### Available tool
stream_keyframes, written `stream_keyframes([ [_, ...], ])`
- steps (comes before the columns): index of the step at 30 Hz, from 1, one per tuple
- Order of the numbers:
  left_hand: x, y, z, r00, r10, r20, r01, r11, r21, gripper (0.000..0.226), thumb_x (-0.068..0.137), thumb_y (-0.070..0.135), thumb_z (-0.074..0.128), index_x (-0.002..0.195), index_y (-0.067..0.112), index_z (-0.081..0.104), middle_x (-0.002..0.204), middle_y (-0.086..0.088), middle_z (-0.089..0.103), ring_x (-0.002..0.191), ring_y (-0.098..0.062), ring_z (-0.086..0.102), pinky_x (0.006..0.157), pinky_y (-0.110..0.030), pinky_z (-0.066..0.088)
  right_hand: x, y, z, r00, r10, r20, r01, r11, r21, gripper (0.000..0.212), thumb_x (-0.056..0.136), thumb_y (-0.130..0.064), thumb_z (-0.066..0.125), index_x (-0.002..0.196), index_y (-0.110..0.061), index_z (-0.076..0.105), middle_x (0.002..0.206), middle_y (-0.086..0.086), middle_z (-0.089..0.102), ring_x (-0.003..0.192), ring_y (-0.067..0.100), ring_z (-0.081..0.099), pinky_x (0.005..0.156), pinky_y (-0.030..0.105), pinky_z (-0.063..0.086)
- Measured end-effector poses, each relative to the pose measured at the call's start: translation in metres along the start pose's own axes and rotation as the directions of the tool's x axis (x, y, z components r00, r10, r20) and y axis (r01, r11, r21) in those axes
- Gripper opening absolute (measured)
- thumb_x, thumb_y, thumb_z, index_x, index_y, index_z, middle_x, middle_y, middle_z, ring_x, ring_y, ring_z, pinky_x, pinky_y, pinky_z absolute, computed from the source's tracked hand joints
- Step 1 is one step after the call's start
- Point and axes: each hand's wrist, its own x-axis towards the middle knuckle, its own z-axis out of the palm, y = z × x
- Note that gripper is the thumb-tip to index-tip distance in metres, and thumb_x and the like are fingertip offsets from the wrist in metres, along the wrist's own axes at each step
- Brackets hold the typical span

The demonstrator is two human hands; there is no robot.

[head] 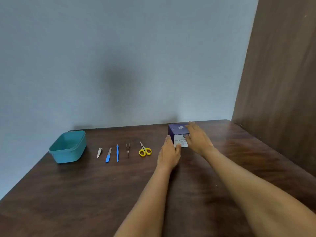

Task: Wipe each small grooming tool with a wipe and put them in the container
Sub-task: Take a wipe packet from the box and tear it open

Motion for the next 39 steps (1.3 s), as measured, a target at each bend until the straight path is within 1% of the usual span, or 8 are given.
stream_keyframes([
  [7, 0.017, 0.016, 0.013, 0.982, -0.113, -0.148, 0.126, 0.989, 0.081, 0.069, 0.093, 0.045, 0.050, 0.149, 0.016, 0.023, 0.127, -0.013, 0.059, 0.115, -0.032, 0.056, 0.090, -0.039, 0.045, 0.006, 0.011, 0.005, 0.997, -0.044, -0.069, 0.047, 0.998, 0.038, 0.023, 0.089, -0.017, 0.053, 0.109, -0.009, 0.061, 0.101, 0.010, 0.065, 0.094, 0.028, 0.059, 0.080, 0.037, 0.048],
  [17, 0.018, 0.028, 0.025, 0.953, -0.146, -0.267, 0.169, 0.983, 0.068, 0.034, 0.095, 0.041, 0.050, 0.119, 0.017, 0.048, 0.107, -0.011, 0.067, 0.100, -0.033, 0.062, 0.071, -0.036, 0.043, 0.009, 0.034, -0.015, 0.956, -0.285, -0.064, 0.250, 0.912, -0.324, 0.021, 0.092, -0.023, 0.052, 0.100, -0.011, 0.068, 0.086, 0.010, 0.070, 0.081, 0.034, 0.060, 0.067, 0.035, 0.037],
  [21, 0.014, 0.036, 0.032, 0.962, -0.126, -0.243, 0.149, 0.986, 0.079, 0.033, 0.095, 0.041, 0.050, 0.119, 0.018, 0.050, 0.108, -0.010, 0.067, 0.101, -0.032, 0.062, 0.071, -0.035, 0.042, 0.007, 0.050, -0.035, 0.900, -0.436, -0.021, 0.379, 0.804, -0.458, 0.008, 0.074, -0.018, 0.074, 0.075, -0.013, 0.067, 0.056, 0.004, 0.061, 0.052, 0.029, 0.059, 0.050, 0.028, 0.037],
  [24, 0.011, 0.039, 0.038, 0.966, -0.123, -0.229, 0.141, 0.988, 0.064, 0.033, 0.095, 0.042, 0.050, 0.118, 0.020, 0.050, 0.108, -0.009, 0.067, 0.101, -0.032, 0.062, 0.074, -0.035, 0.045, 0.004, 0.058, -0.047, 0.868, -0.495, 0.028, 0.443, 0.750, -0.492, 0.011, 0.076, -0.021, 0.067, 0.067, -0.015, 0.065, 0.049, 0.001, 0.056, 0.044, 0.026, 0.056, 0.044, 0.025, 0.039],
  [28, 0.006, 0.040, 0.045, 0.967, -0.107, -0.230, 0.123, 0.991, 0.056, 0.032, 0.095, 0.041, 0.050, 0.117, 0.019, 0.050, 0.107, -0.008, 0.068, 0.100, -0.033, 0.062, 0.074, -0.036, 0.045, 0.001, 0.060, -0.054, 0.923, -0.386, 0.016, 0.354, 0.830, -0.431, 0.035, 0.088, -0.030, 0.037, 0.077, -0.016, 0.067, 0.061, 0.003, 0.066, 0.056, 0.030, 0.062, 0.051, 0.029, 0.043],
  [32, 0.005, 0.037, 0.044, 0.968, -0.094, -0.232, 0.097, 0.995, 0.000, 0.032, 0.094, 0.039, 0.052, 0.121, 0.022, 0.051, 0.110, -0.005, 0.069, 0.101, -0.031, 0.062, 0.076, -0.037, 0.046, 0.009, 0.060, -0.069, 0.968, -0.197, -0.153, 0.152, 0.952, -0.267, 0.026, 0.097, -0.032, 0.046, 0.096, -0.018, 0.068, 0.076, 0.009, 0.067, 0.075, 0.033, 0.062, 0.062, 0.035, 0.044],
  [36, 0.004, 0.035, 0.045, 0.970, -0.084, -0.229, 0.082, 0.996, -0.017, 0.035, 0.094, 0.039, 0.052, 0.126, 0.024, 0.049, 0.112, -0.002, 0.069, 0.102, -0.029, 0.063, 0.077, -0.037, 0.047, 0.027, 0.052, -0.066, 0.922, -0.122, -0.367, 0.058, 0.982, -0.182, 0.029, 0.083, -0.001, 0.057, 0.111, -0.006, 0.062, 0.106, 0.015, 0.061, 0.098, 0.036, 0.053, 0.081, 0.043, 0.044],
  [39, 0.004, 0.035, 0.044, 0.970, -0.074, -0.231, 0.072, 0.997, -0.014, 0.037, 0.094, 0.039, 0.052, 0.128, 0.024, 0.049, 0.112, -0.003, 0.069, 0.103, -0.030, 0.062, 0.078, -0.037, 0.046, 0.039, 0.045, -0.063, 0.942, 0.042, -0.334, -0.074, 0.994, -0.084, 0.040, 0.070, 0.018, 0.047, 0.105, -0.001, 0.054, 0.110, 0.017, 0.047, 0.089, 0.035, 0.049, 0.071, 0.041, 0.043],
])
